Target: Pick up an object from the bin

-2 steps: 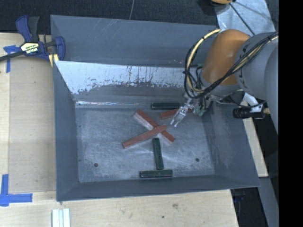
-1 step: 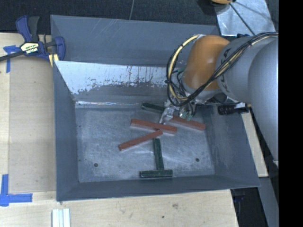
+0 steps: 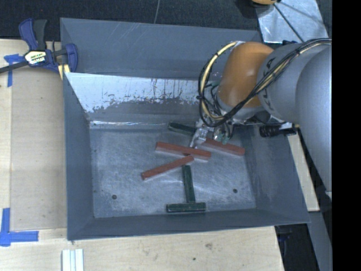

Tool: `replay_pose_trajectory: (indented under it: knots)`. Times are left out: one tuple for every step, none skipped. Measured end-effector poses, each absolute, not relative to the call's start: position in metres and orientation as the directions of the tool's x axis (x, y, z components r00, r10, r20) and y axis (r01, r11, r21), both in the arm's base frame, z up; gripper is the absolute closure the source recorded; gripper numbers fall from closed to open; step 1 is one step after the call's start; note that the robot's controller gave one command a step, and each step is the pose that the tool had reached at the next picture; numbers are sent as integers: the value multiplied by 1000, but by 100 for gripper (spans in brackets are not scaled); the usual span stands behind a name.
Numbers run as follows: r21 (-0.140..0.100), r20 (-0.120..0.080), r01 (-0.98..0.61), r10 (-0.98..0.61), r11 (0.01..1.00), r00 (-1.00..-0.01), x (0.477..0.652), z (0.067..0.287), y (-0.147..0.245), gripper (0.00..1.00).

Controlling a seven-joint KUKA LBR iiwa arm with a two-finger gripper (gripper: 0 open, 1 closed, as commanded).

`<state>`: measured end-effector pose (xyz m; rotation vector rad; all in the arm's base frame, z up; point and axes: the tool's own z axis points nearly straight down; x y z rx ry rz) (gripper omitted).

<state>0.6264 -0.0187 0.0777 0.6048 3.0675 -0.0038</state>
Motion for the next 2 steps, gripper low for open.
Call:
replay_pose_trajectory:
  knots:
    - [-1,-1,377,377,926,-926,612,107,-4,100]
    - [0,-2,394,394,919,-919,607,237,-34,100]
